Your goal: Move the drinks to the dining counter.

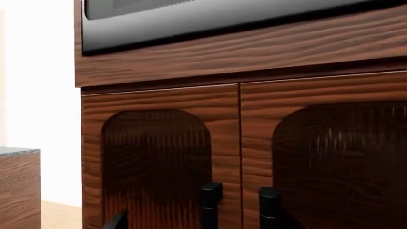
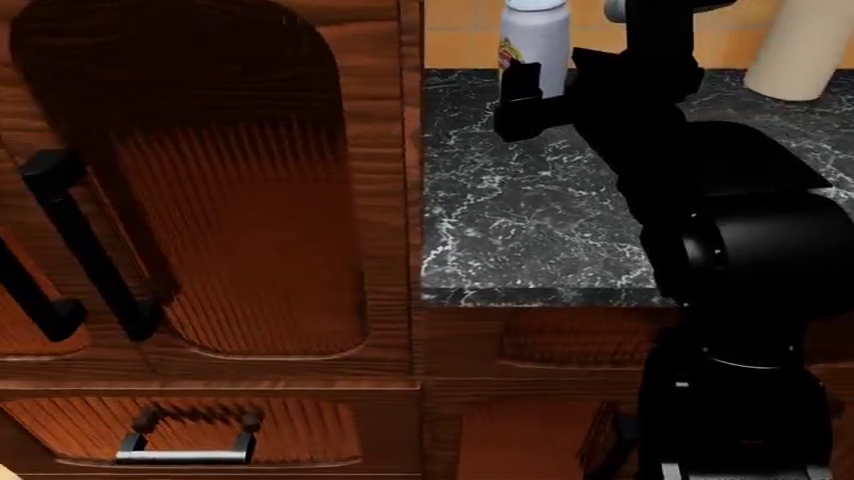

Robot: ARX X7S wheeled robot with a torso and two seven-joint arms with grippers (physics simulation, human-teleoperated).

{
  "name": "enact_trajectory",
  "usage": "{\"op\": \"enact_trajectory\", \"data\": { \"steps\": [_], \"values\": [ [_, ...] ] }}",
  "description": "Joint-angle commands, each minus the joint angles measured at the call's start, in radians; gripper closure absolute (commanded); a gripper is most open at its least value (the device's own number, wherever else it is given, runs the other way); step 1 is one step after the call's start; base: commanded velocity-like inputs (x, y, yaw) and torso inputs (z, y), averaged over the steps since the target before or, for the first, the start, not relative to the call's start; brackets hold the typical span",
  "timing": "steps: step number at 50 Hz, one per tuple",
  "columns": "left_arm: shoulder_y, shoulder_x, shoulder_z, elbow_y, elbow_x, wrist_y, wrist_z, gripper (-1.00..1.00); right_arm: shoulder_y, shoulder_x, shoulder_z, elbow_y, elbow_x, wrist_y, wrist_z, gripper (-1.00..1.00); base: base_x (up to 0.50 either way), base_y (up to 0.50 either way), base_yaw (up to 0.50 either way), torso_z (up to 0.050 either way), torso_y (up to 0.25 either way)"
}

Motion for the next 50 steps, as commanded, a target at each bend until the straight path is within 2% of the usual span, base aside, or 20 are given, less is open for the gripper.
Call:
{"op": "enact_trajectory", "data": {
  "steps": [1, 9, 25, 39, 50],
  "values": [
    [0.004, -0.002, 0.002, -0.003, 0.001, 0.004, -0.001, -1.0, 0.015, -0.001, 0.015, 0.001, 0.012, 0.015, -0.001, 1.0, -0.3, 0.49, 0.0, 0.0, 0.0],
    [0.006, -0.001, 0.008, -0.003, 0.006, 0.009, -0.001, -1.0, 0.013, 0.001, 0.022, -0.011, 0.024, 0.027, 0.005, 1.0, -0.49, 0.23, 0.0, 0.0, 0.0],
    [0.011, 0.004, 0.012, -0.003, 0.009, 0.016, 0.001, -1.0, 0.006, 0.016, -0.002, -0.022, 0.03, 0.032, 0.015, 1.0, -0.5, 0.03, 0.0, 0.0, 0.0],
    [0.015, 0.0, 0.016, -0.002, 0.008, 0.019, -0.003, -1.0, 0.012, 0.023, -0.018, -0.01, 0.035, 0.028, 0.021, 1.0, -0.29, 0.48, 0.0, 0.0, 0.0],
    [0.014, 0.004, 0.033, -0.006, 0.024, 0.025, 0.0, -1.0, 0.014, 0.026, -0.028, 0.002, 0.039, 0.019, 0.026, 1.0, -0.12, 0.5, 0.0, 0.0, 0.0]
  ]
}}
